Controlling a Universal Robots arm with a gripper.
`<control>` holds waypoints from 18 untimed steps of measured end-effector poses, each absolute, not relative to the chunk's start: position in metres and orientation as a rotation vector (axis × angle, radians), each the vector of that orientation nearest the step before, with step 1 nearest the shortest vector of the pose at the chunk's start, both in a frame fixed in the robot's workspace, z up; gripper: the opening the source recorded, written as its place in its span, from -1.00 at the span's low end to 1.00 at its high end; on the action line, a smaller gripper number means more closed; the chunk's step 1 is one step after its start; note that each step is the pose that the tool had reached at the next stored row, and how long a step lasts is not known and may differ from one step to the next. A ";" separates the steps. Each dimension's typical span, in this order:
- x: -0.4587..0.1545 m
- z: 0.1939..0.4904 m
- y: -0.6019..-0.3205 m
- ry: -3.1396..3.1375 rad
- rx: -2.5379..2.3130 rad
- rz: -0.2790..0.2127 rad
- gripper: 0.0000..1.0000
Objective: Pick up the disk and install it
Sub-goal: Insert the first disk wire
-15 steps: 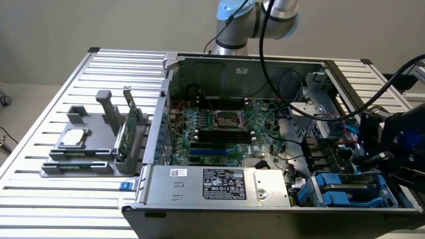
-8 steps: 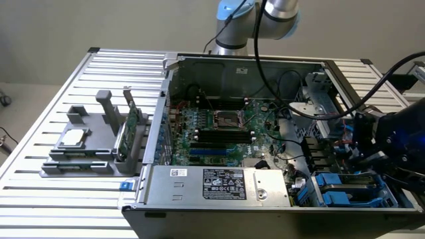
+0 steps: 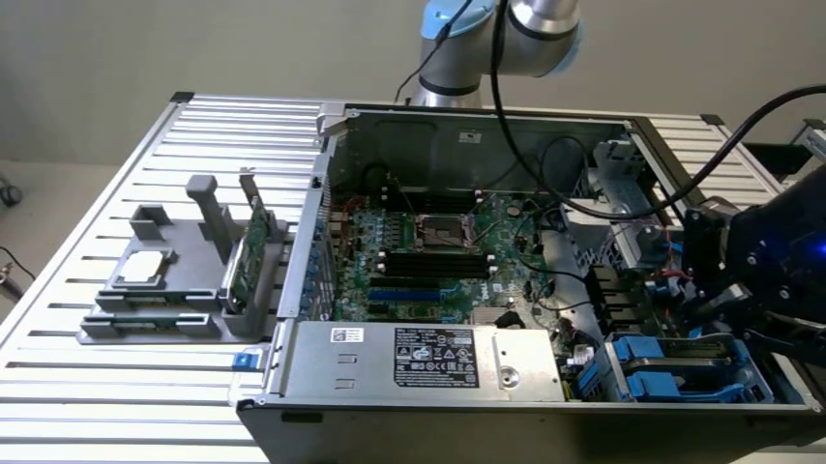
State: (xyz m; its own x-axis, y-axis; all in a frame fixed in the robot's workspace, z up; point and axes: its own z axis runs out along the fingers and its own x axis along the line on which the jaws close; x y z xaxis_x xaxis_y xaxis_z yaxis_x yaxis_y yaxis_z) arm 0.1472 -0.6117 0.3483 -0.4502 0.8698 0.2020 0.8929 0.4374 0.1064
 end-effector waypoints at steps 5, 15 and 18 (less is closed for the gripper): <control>0.147 0.349 -0.611 -2.555 -1.608 -0.288 -0.65; 0.147 0.350 -0.611 -2.479 -1.750 -0.284 -0.65; 0.147 0.350 -0.611 -2.465 -1.789 -0.271 -0.65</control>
